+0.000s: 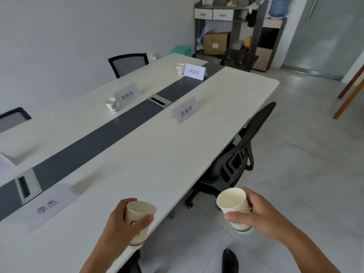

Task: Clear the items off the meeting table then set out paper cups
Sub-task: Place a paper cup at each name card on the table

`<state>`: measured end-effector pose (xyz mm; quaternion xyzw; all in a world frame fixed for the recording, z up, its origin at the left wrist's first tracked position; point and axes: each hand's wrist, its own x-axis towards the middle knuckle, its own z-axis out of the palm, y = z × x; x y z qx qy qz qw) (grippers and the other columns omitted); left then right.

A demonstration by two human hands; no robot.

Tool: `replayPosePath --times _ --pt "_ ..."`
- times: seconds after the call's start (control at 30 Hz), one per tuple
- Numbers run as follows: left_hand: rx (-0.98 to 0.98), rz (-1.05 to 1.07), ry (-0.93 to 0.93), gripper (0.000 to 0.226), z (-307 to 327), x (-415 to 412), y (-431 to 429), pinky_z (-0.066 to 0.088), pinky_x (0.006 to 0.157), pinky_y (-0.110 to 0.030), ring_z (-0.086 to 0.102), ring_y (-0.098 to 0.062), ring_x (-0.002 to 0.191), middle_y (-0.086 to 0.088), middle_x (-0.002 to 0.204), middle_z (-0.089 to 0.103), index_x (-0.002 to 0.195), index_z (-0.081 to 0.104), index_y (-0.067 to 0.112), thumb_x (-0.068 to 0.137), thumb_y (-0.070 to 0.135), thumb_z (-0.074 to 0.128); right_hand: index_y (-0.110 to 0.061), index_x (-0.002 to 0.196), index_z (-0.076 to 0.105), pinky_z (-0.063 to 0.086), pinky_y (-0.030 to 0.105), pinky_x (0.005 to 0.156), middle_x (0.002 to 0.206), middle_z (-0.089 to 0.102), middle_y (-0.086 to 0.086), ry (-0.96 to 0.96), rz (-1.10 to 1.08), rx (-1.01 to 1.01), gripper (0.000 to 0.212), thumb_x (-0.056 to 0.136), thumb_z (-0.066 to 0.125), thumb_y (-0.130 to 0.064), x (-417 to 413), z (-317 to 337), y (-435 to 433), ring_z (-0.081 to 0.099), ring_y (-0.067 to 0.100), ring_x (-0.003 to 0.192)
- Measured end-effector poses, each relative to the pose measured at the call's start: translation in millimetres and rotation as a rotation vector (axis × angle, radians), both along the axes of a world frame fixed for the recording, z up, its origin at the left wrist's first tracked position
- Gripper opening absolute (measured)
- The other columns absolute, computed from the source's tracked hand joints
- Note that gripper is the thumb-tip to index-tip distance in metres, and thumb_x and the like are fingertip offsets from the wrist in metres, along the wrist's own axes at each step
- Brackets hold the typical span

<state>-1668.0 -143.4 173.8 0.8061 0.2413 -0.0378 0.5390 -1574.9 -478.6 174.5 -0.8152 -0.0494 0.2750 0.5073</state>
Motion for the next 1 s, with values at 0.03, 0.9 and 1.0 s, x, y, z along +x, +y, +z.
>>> replayPosePath --times 0.03,0.9,1.0 --pt "0.001 0.036 -0.001 0.076 3 10 -2 0.054 0.071 -0.029 0.066 -0.018 0.09 -0.003 0.1 0.068 0.114 0.055 0.026 0.047 0.054 0.078 -0.039 0.105 0.06 0.055 0.031 0.087 0.099 0.071 -0.016 0.006 0.03 0.006 0.061 0.051 0.083 -0.055 23 -1 2 0.067 0.003 0.092" --pt "-0.065 0.744 -0.05 0.061 -4 54 174 0.052 0.065 -0.021 0.068 -0.003 0.076 -0.003 0.09 0.071 0.105 0.056 0.032 0.052 0.047 0.081 -0.037 0.106 0.061 0.055 0.028 0.082 0.102 0.07 -0.014 -0.01 0.707 0.05 0.063 0.05 0.083 -0.056 226 -20 375 0.063 0.005 0.097" --pt "-0.068 0.75 -0.026 0.054 -11 55 204 0.052 0.066 -0.022 0.067 -0.003 0.076 -0.001 0.092 0.071 0.103 0.054 0.034 0.056 0.044 0.08 -0.036 0.109 0.058 0.054 0.03 0.084 0.105 0.067 -0.013 -0.026 0.693 0.048 0.063 0.052 0.084 -0.05 227 -39 434 0.062 0.008 0.1"
